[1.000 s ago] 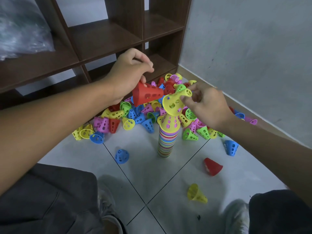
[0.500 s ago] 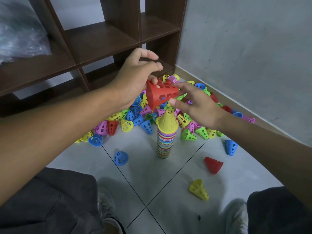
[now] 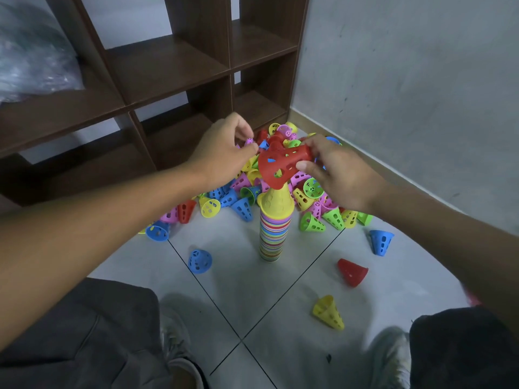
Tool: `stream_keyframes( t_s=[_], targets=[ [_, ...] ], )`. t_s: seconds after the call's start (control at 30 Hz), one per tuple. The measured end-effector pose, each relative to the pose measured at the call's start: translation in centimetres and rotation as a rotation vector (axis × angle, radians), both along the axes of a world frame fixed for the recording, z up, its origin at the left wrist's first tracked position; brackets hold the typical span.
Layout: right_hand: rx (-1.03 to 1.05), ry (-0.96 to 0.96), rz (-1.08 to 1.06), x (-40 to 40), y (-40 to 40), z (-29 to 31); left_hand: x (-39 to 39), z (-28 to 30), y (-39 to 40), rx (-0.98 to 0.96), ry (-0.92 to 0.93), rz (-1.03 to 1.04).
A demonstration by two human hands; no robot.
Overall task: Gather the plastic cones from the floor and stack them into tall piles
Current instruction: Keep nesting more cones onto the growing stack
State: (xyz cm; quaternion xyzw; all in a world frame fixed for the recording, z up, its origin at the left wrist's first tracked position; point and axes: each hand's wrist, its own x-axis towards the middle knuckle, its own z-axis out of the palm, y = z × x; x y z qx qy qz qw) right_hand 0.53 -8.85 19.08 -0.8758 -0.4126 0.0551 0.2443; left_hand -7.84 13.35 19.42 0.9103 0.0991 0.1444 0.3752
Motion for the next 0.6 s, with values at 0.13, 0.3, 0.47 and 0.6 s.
stream_keyframes(
  t_s=[0.13,0.3,0.47,0.6],
  targets=[
    [-0.114,-0.119,0.009,-0.2,0.6,1.1,-0.7,0.0,0.3,0.043,-0.033,-0.012],
    [-0.312,-0.249,0.009,0.0,1.4,2.0,-1.3,0.8,-0.9,0.082,-0.099,-0.005],
    [-0.369,-0.166,0.01,-0.1,2.1,1.4,-2.1,1.8,-2.8,0.07,-0.135,-0.088],
    [-0.345,-0.139,-0.018,1.0,0.8,1.3,-2.6,1.6,-5.4,0.059,-0.132,-0.215]
  ],
)
